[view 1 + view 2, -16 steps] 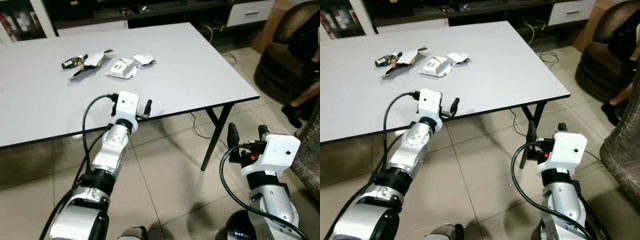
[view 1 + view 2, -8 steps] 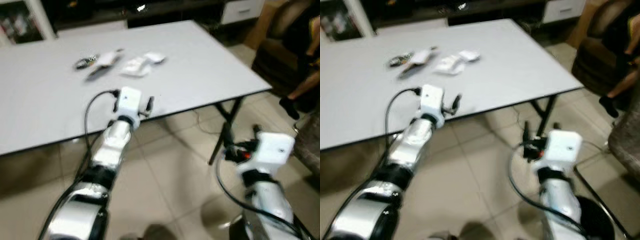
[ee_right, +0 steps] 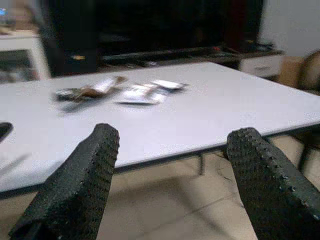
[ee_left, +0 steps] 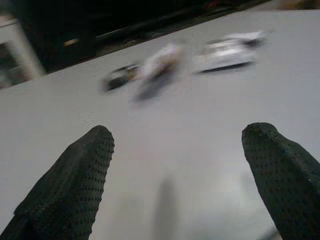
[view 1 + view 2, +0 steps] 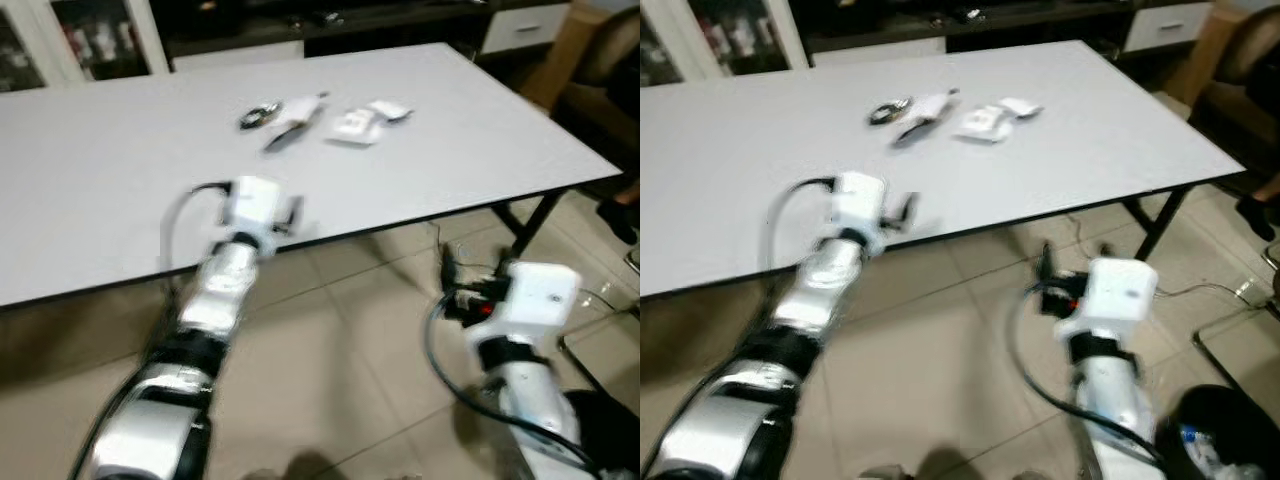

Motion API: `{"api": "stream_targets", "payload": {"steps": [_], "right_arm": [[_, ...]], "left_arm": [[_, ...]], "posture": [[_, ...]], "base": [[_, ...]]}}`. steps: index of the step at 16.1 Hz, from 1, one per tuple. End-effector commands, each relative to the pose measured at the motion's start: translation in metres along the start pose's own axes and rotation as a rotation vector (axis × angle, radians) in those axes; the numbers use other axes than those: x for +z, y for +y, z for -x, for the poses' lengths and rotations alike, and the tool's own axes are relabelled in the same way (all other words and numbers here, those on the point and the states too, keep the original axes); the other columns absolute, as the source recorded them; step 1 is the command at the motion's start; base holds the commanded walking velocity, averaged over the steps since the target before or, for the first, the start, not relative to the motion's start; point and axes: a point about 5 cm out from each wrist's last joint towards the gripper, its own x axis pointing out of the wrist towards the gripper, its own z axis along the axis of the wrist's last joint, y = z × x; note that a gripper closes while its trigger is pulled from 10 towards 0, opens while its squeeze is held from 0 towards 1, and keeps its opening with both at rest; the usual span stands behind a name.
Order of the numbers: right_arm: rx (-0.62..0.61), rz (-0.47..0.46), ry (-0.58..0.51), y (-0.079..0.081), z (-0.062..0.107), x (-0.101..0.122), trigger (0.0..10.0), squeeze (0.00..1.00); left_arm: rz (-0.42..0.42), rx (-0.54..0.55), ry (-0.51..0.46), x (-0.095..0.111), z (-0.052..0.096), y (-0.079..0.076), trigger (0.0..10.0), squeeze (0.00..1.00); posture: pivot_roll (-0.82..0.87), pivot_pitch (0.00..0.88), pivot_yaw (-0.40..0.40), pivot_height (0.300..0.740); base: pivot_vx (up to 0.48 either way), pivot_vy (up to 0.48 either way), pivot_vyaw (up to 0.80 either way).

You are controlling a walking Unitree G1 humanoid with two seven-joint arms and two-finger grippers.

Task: Picking trash to rubbish bin

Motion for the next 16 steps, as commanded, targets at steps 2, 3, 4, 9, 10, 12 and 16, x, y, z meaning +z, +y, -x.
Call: {"api": "stream_targets", "payload": {"steps": [2,3,4,9,10,12,16], "right_arm": [[-0.032,0.027,-0.006,-0.007,0.002,0.001,10.0,0.00],[-0.034,0.029,-0.006,-0.008,0.002,0.001,10.0,0.00],[-0.036,0.031,-0.005,-0.008,0.002,0.001,10.0,0.00],[-0.075,0.052,-0.008,-0.011,0.003,0.002,10.0,0.00],[-0.088,0.057,-0.011,-0.013,0.003,0.002,10.0,0.00],[-0.132,0.074,-0.019,-0.018,0.003,0.003,10.0,0.00],[-0.196,0.106,-0.034,-0.025,0.002,0.006,10.0,0.00]], "left_arm": [[0.011,-0.022,-0.021,0.004,-0.001,-0.009,10.0,0.00],[-0.012,-0.038,-0.035,0.006,-0.002,-0.010,10.0,0.00],[-0.023,-0.052,-0.046,0.007,-0.002,-0.011,10.0,0.00],[0.045,-0.177,-0.089,0.016,-0.003,-0.019,10.0,0.00],[0.050,-0.193,-0.097,0.017,-0.003,-0.021,10.0,0.00],[0.049,-0.211,-0.109,0.020,-0.004,-0.023,10.0,0.00],[0.051,-0.223,-0.106,0.019,-0.003,-0.023,10.0,0.00]], "posture": [[0.06,0.101,0.027,0.740],[0.06,0.102,0.025,0.740],[0.06,0.102,0.025,0.740],[0.05,0.108,0.029,0.740],[0.05,0.109,0.031,0.740],[0.05,0.111,0.035,0.740],[0.05,0.113,0.038,0.740]], "base": [[0.000,0.240,0.00],[0.000,0.000,0.00],[0.000,0.000,0.00],[0.000,0.000,0.00],[0.277,0.000,0.00],[0.352,0.000,0.00],[0.367,0.000,0.00]]}}
